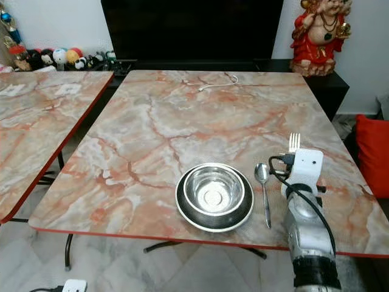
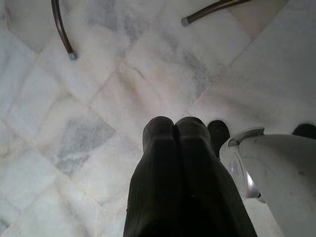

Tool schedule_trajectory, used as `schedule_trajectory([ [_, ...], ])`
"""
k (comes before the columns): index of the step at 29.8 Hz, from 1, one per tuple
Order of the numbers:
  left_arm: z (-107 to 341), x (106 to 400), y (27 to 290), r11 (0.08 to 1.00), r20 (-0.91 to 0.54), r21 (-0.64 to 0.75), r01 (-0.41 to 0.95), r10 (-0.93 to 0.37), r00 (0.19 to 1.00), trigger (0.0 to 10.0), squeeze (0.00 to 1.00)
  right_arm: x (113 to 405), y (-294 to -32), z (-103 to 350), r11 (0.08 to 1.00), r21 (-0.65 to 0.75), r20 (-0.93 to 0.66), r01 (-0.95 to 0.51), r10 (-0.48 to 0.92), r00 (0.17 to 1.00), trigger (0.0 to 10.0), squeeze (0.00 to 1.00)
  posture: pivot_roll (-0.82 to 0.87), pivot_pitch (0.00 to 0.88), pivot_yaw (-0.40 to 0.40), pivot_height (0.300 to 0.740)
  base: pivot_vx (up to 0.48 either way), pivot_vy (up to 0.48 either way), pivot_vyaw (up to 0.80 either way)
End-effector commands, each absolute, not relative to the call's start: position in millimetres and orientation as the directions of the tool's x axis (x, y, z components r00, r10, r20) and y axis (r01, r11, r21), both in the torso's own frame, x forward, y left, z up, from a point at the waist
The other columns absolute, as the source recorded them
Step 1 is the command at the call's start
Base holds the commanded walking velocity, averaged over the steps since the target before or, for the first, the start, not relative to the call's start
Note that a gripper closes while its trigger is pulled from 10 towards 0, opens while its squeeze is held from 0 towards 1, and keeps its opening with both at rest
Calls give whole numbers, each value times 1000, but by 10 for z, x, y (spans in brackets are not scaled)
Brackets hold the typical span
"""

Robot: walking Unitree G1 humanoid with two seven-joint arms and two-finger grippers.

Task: Setting the table

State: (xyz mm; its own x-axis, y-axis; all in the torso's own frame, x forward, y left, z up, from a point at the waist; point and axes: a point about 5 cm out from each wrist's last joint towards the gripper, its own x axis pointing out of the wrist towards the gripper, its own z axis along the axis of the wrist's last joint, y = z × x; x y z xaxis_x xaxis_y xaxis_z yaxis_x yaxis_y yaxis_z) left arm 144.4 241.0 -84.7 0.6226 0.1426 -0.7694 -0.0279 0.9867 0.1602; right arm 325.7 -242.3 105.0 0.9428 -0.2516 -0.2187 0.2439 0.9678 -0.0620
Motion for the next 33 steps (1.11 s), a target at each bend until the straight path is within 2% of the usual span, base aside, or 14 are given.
schedule_trajectory([
  [1, -858, 1422, 2403, 988, -775, 154, -22, 134, 618, 10000, 0, 3308, -2412, 1068, 972, -93, -240, 215, -231, 943, 10000, 0, -48, 0, 13, 740, 0, 0, 0],
  [9, -828, 1478, 2399, 989, -755, 146, -19, 124, 645, 10000, 0, 3284, -2448, 932, 975, -81, -341, 209, -224, 913, 10000, 0, -51, 0, 18, 740, 0, 0, 0],
  [19, -765, 1591, 2444, 988, -728, 152, -29, 132, 673, 10000, 0, 3285, -2460, 890, 972, -84, -359, 220, -235, 903, 10000, 0, -44, 0, 23, 740, 0, 0, 0],
  [33, -760, 1582, 2444, 988, -720, 150, -34, 132, 681, 10000, 0, 3222, -2432, 782, 975, -66, -401, 210, -219, 890, 10000, 0, -35, 15, 27, 740, 0, 0, 0],
])
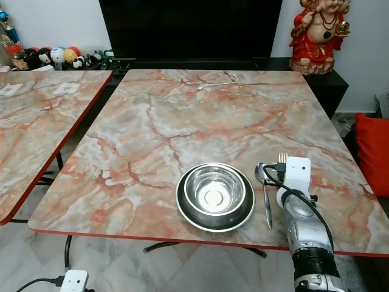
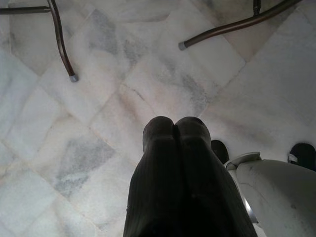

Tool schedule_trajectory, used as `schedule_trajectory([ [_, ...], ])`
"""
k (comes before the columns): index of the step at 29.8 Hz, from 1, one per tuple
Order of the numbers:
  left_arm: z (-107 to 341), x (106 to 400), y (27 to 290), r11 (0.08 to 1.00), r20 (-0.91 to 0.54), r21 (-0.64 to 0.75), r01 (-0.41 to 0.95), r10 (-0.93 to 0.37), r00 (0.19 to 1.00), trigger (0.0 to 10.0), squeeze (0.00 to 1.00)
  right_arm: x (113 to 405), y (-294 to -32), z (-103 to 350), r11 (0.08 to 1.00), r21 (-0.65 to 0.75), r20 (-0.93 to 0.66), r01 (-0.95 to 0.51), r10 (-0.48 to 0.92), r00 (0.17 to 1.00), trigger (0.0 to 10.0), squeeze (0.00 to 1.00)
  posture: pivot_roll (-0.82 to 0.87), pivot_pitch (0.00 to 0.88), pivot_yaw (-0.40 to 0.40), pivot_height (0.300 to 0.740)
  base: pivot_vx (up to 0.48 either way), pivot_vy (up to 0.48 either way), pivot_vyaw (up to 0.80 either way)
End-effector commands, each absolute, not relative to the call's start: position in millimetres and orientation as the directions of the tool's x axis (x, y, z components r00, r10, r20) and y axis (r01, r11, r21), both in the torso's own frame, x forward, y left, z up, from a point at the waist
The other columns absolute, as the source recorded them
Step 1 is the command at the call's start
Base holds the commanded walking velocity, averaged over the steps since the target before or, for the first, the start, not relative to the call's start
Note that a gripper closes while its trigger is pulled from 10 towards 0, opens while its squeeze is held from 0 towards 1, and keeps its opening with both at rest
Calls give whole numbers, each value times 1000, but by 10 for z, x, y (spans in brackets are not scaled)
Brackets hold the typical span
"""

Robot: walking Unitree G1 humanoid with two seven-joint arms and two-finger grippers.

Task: Setting the table

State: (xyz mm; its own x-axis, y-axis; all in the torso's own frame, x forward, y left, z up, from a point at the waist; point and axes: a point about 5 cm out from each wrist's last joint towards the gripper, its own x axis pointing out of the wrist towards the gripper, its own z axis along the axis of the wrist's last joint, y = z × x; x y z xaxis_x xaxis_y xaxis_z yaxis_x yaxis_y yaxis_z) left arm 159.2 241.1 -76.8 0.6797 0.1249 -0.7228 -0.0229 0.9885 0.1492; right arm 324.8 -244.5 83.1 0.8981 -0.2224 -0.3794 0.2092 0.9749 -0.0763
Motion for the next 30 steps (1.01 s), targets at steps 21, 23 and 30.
schedule_trajectory([
  [21, -755, 1571, 2460, 988, -718, 152, -28, 130, 684, 10000, 0, 3187, -2393, 670, 971, -68, -432, 227, -234, 871, 10000, 0, -19, 24, 35, 740, 0, 0, 0],
  [23, -755, 1568, 2464, 988, -718, 153, -28, 131, 683, 10000, 0, 3188, -2386, 667, 972, -66, -432, 226, -232, 871, 10000, 0, -19, 24, 35, 740, 0, 0, 0],
  [30, -760, 1548, 2480, 987, -723, 155, -30, 134, 678, 10000, 0, 3194, -2377, 655, 972, -67, -435, 226, -232, 870, 10000, 0, -16, 24, 36, 740, 0, 0, 0],
])
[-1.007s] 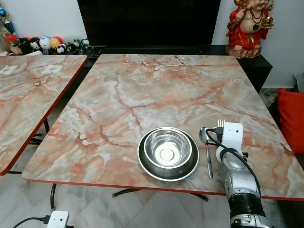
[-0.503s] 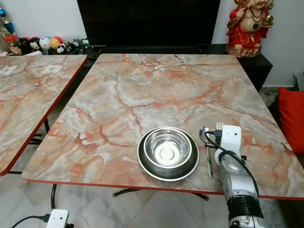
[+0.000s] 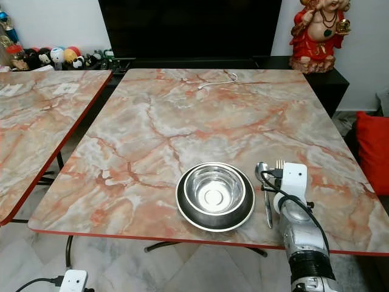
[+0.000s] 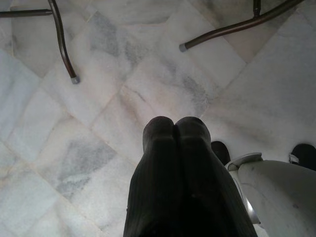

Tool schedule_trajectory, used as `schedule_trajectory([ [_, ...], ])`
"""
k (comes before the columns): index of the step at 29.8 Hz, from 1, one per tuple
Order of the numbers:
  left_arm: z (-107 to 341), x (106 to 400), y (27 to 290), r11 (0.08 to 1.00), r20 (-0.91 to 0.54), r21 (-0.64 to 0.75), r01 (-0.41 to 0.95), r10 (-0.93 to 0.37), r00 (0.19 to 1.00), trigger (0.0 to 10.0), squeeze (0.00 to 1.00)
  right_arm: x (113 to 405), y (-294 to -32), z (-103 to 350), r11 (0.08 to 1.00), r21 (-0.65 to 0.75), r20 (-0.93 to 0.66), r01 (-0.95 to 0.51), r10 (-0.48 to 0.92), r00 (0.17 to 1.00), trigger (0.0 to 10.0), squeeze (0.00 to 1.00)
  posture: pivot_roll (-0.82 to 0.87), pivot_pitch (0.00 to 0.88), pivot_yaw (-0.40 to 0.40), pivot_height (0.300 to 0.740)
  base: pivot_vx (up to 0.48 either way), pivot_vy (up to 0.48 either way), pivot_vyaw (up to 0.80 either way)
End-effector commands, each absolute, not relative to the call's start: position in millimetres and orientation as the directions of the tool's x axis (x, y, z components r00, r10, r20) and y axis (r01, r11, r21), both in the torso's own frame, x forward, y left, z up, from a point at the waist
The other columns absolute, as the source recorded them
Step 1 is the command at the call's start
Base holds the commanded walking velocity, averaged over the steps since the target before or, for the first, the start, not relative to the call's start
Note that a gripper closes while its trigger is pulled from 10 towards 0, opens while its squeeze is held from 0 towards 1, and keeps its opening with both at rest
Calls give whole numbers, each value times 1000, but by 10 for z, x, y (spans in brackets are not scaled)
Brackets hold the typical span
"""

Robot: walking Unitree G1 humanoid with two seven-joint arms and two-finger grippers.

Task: Setting the table

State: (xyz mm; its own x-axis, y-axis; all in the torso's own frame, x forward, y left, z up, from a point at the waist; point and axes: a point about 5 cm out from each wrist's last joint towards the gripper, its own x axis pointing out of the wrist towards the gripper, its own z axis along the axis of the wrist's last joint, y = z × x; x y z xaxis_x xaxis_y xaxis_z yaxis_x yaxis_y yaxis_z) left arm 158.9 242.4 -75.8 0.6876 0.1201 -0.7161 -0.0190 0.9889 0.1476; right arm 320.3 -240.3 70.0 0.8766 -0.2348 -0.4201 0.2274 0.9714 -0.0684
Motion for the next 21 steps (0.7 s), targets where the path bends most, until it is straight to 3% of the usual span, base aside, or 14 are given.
schedule_trajectory([
  [1, -762, 1545, 2482, 987, -724, 155, -31, 135, 677, 10000, 0, 3195, -2375, 654, 972, -66, -436, 227, -232, 870, 10000, 0, -16, 26, 36, 740, 0, 0, 0],
  [10, -772, 1526, 2483, 988, -730, 154, -34, 136, 670, 10000, 0, 3194, -2385, 647, 970, -78, -436, 229, -240, 867, 10000, 0, -13, 26, 35, 740, 0, 0, 0],
  [11, -773, 1525, 2483, 988, -731, 154, -34, 137, 669, 10000, 0, 3195, -2387, 646, 970, -76, -436, 231, -240, 867, 10000, 314, -15, 25, 35, 740, 0, 0, 0],
  [12, -774, 1523, 2482, 987, -732, 154, -34, 137, 668, 10000, 0, 3197, -2389, 647, 970, -75, -436, 231, -240, 867, 10000, 510, -14, 25, 34, 740, 0, 0, 0],
  [14, -776, 1522, 2482, 987, -733, 154, -34, 138, 666, 10000, 0, 3200, -2391, 648, 970, -73, -435, 231, -240, 868, 10000, 494, -13, 25, 34, 740, 0, 0, 0],
  [16, -780, 1514, 2483, 987, -736, 154, -35, 139, 663, 10000, 0, 3204, -2393, 652, 970, -82, -433, 229, -241, 868, 10000, 416, -13, 25, 34, 740, 0, 0, 0],
  [17, -782, 1512, 2482, 987, -736, 155, -36, 139, 662, 10000, 0, 3205, -2394, 653, 970, -84, -434, 229, -242, 868, 10000, 94, -12, 25, 32, 740, 0, 0, 0],
  [18, -783, 1512, 2481, 987, -737, 155, -36, 139, 662, 10000, 0, 3205, -2396, 653, 970, -85, -434, 229, -243, 867, 10000, 94, -12, 25, 32, 740, 0, 0, 0],
  [19, -783, 1511, 2481, 987, -737, 154, -36, 140, 661, 10000, 0, 3205, -2396, 653, 970, -85, -434, 229, -243, 867, 10000, 0, -12, 25, 32, 740, 0, 0, 0],
  [21, -787, 1504, 2480, 987, -739, 153, -38, 140, 659, 10000, 0, 3205, -2397, 653, 969, -88, -435, 230, -245, 867, 10000, 0, -12, 25, 32, 740, 0, 0, 0],
])
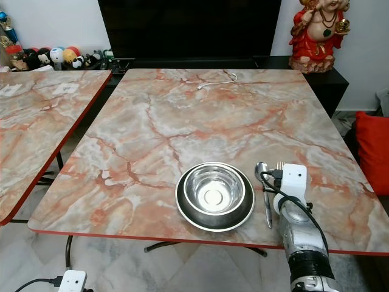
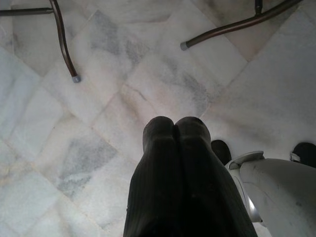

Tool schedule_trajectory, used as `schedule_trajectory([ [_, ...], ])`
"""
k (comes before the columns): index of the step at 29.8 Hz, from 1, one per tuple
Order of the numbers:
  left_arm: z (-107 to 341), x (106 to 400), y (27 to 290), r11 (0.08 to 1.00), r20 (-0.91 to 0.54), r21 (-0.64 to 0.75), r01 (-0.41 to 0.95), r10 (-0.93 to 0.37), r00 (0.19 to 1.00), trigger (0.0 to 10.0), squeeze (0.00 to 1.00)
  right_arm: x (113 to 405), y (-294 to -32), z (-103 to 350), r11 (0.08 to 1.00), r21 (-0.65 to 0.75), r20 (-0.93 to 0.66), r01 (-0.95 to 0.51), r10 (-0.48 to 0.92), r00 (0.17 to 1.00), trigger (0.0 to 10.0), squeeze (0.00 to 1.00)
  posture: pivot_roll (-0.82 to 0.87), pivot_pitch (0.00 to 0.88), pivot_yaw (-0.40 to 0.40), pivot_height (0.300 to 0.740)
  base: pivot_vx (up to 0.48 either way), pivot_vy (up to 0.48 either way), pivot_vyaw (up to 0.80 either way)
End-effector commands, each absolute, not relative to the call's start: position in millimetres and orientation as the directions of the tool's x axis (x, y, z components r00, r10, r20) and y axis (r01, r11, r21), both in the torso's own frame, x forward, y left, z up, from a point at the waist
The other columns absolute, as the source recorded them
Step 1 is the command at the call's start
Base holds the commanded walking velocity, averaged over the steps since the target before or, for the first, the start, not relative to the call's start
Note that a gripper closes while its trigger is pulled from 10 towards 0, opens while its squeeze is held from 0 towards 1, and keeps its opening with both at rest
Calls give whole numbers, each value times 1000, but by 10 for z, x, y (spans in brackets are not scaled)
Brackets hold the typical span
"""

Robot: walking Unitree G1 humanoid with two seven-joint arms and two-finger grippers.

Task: Setting the table

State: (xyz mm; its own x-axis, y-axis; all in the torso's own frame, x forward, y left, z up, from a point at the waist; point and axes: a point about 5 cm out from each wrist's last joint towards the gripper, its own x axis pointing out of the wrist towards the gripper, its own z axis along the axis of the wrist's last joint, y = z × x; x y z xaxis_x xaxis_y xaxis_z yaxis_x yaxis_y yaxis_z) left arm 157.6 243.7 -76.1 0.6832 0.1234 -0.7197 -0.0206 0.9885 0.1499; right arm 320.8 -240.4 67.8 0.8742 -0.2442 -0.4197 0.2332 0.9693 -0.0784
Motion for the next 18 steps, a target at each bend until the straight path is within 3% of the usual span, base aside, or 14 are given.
schedule_trajectory([
  [1, -788, 1502, 2480, 987, -740, 153, -39, 141, 658, 10000, 0, 3206, -2398, 654, 969, -88, -435, 231, -246, 866, 10000, 0, -12, 25, 32, 740, 0, 0, 0],
  [18, -807, 1475, 2475, 988, -752, 151, -40, 141, 644, 10000, 0, 3240, -2408, 742, 966, -65, -375, 249, -255, 891, 10000, 0, -14, 22, 28, 740, 0, 0, 0],
])
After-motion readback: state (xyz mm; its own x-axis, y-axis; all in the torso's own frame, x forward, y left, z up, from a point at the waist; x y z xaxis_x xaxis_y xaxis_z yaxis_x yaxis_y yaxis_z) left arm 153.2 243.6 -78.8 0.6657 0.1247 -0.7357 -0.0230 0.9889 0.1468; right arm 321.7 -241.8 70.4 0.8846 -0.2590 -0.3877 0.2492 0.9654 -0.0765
